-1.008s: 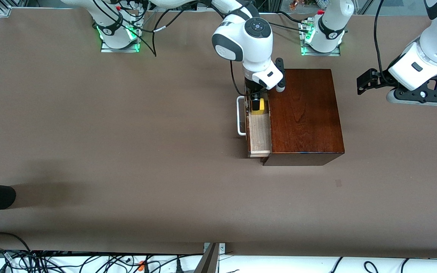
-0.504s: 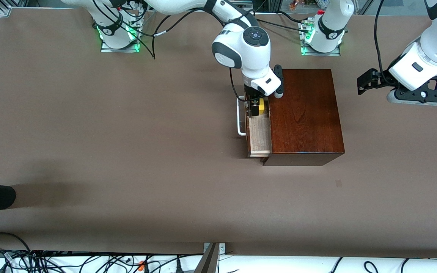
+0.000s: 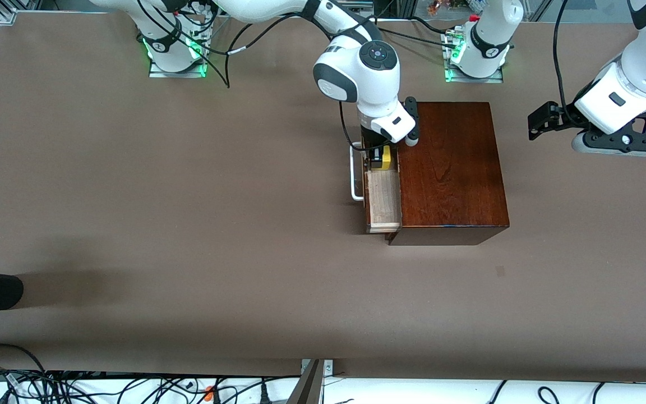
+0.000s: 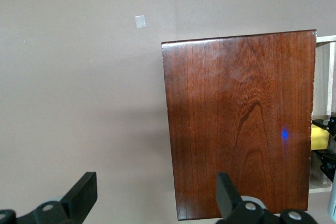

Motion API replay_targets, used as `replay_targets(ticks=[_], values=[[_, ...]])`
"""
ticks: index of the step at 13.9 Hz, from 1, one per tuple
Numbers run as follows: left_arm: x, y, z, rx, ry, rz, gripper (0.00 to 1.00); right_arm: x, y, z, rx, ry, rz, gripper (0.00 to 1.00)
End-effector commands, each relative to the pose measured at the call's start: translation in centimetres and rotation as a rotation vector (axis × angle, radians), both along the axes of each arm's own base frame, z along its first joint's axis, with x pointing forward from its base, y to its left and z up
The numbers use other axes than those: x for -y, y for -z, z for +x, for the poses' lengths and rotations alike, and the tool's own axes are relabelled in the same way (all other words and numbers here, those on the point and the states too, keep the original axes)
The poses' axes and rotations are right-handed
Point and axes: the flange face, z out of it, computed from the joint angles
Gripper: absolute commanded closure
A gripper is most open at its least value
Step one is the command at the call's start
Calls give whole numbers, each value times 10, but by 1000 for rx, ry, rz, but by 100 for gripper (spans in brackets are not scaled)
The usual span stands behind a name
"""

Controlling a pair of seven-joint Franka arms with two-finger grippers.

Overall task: Open drawer, take yellow block, close drawer
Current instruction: 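Grasp the yellow cube with the right gripper and lift it out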

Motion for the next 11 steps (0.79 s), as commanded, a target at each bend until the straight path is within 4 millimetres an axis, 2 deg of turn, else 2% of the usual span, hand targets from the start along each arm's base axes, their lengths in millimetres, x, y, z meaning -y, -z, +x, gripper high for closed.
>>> replay_targets(ticks=[1, 3, 7, 8, 11], values=[[-2, -3, -4, 0, -6, 15, 0, -2, -12, -2, -16, 2, -32, 100], [-2, -2, -4, -7, -5, 16, 0, -2, -54, 0, -32, 34, -30, 100], [2, -2, -5, -7, 1, 16, 0, 10, -116, -2, -69, 117, -15, 100], [1, -2, -5, -9, 0, 16, 0, 18, -131, 3, -84, 135, -3, 100], [1, -2, -5, -9, 0, 16, 0, 65, -174, 39, -103, 265, 18, 100]])
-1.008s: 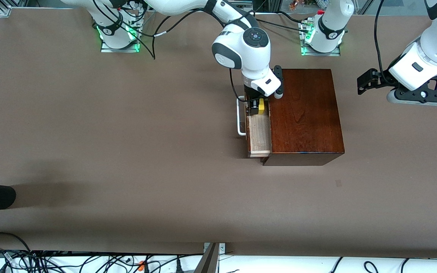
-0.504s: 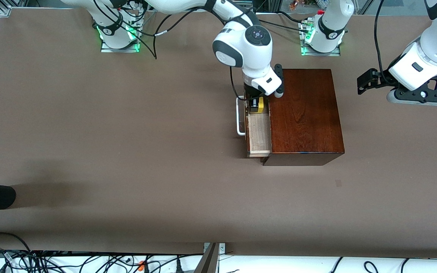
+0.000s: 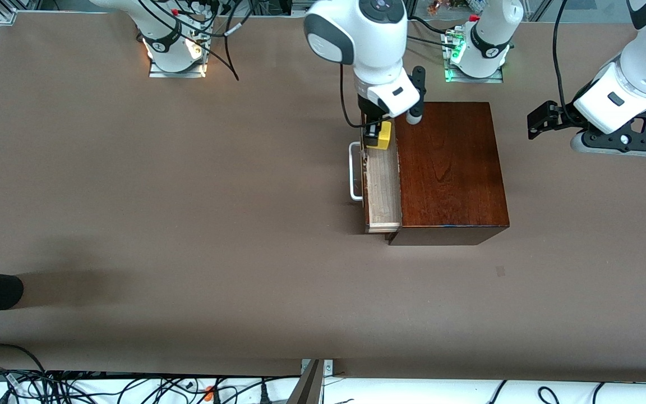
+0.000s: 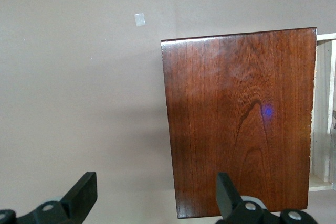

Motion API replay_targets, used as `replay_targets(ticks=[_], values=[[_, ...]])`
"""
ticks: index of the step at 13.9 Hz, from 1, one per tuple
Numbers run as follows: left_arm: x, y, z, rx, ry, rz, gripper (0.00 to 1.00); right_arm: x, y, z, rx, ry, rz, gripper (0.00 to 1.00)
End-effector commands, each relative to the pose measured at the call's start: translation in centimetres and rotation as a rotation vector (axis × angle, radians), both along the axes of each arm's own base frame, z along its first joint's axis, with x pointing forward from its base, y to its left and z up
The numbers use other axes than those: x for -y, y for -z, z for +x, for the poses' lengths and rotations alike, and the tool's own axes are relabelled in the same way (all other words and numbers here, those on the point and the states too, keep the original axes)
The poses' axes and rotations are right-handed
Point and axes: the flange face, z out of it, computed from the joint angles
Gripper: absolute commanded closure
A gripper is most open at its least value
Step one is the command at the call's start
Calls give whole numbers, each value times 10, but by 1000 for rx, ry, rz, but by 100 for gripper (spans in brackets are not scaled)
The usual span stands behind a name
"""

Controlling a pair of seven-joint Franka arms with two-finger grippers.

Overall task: Open drawer, take yellow block, close drawer
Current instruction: 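Grasp the yellow cube with the right gripper and lift it out, then carry the cube with the right gripper while the left gripper reaches the handle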

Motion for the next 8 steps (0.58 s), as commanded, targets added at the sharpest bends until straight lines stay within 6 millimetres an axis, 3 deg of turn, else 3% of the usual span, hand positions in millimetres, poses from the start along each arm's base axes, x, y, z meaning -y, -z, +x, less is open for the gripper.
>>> replay_targets(ticks=[1, 4, 6, 7, 8], values=[[1, -2, -4, -3, 0, 16, 0, 54, -34, 40, -42, 141, -4, 100], [7, -2, -6, -9, 12, 15, 0, 136, -48, 101, -115, 286, -26, 100], [13, -3, -10, -31, 34, 10, 0, 200, -60, 136, -202, 433, -8, 100], [15, -2, -11, -40, 72, 5, 0, 236, -74, 153, -178, 502, 0, 100], [23, -4, -14, -48, 115, 0, 0, 267, -75, 166, -177, 553, -13, 100]])
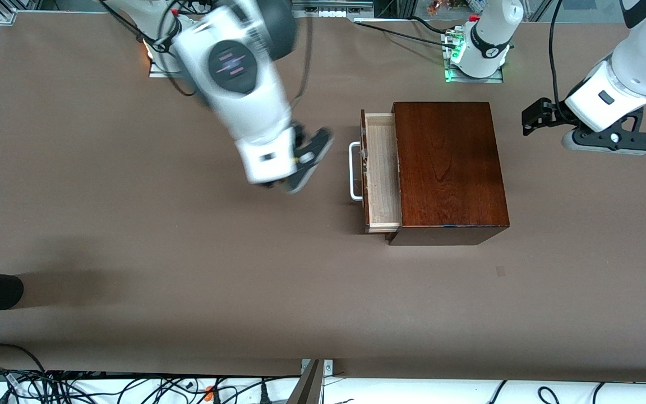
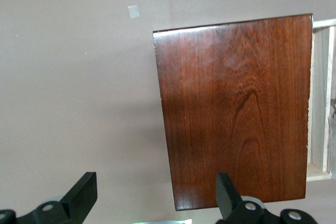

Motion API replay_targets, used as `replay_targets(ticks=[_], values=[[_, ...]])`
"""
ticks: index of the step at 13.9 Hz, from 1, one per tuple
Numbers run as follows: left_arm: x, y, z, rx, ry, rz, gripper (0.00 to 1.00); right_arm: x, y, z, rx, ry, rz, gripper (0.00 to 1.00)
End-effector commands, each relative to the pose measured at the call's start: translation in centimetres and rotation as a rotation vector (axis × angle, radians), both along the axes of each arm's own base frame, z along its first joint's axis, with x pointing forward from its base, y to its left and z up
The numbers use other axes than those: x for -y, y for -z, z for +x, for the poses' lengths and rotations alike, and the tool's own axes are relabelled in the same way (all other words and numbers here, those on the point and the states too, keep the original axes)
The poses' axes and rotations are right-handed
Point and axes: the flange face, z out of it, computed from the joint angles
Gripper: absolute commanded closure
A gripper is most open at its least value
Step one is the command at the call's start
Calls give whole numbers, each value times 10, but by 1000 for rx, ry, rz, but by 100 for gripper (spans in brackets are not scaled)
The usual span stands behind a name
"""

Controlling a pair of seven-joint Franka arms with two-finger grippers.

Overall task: Open drawer, take yellow block, close drawer
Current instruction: 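Carry the cube with the right gripper while the left gripper reaches the handle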

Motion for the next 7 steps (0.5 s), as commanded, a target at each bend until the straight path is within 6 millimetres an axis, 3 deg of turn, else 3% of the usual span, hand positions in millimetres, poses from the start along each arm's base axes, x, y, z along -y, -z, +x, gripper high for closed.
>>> replay_targets(ticks=[1, 3, 4, 7], values=[[29, -1, -11, -40, 108, -32, 0, 94, -21, 22, -31, 173, -9, 100], [100, 18, -10, -84, 234, -85, 0, 171, -4, 26, -67, 287, -15, 100], [129, 28, -8, -101, 288, -93, 0, 213, 16, 26, -98, 370, 12, 100], [211, 68, 9, -149, 438, -161, 0, 302, 87, 18, -138, 536, -30, 100]])
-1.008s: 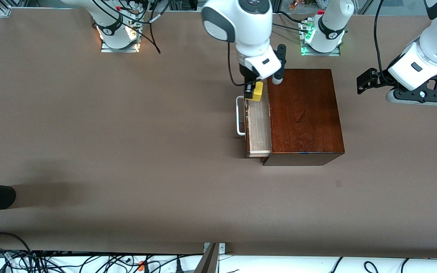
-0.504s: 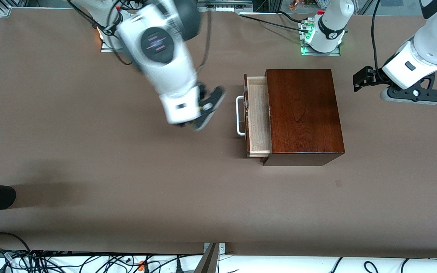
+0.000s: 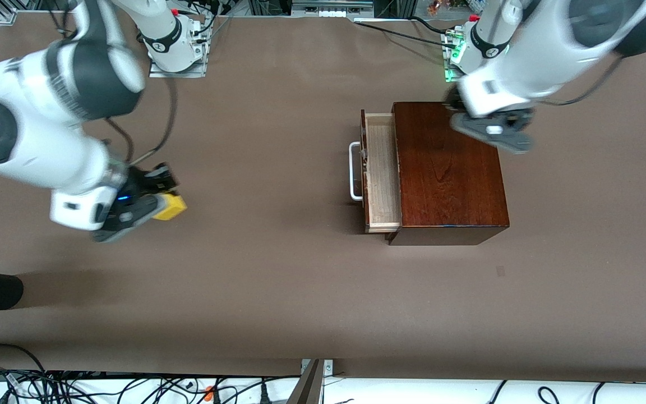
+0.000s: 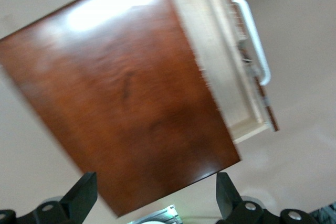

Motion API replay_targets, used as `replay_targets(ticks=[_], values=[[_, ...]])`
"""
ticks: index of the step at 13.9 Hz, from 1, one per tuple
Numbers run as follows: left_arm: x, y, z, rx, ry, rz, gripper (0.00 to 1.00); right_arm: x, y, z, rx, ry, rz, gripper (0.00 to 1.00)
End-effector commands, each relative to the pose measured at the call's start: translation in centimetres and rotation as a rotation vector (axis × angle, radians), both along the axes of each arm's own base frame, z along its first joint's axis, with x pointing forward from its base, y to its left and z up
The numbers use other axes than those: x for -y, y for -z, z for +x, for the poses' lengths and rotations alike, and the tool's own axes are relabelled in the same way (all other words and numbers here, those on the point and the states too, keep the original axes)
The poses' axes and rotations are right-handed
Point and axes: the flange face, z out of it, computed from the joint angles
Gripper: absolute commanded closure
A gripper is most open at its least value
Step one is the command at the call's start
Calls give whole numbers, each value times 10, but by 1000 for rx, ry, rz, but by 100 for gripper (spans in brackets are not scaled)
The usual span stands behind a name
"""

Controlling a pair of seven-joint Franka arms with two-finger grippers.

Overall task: Open drawer, take yellow block, close drawer
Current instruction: 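Carry the cube with the right gripper while the left gripper reaches the handle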

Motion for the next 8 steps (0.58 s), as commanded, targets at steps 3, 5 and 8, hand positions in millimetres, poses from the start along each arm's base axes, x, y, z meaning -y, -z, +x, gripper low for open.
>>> replay_targets(ticks=[3, 5, 8], values=[[117, 58, 26, -19, 318, -191, 0, 69, 100, -36, -51, 228, -55, 100], [155, 82, 19, 8, 444, -259, 0, 74, 140, -47, -21, 294, -72, 100], [211, 97, -5, 103, 778, -363, 0, 79, 204, -63, 38, 349, -81, 100]])
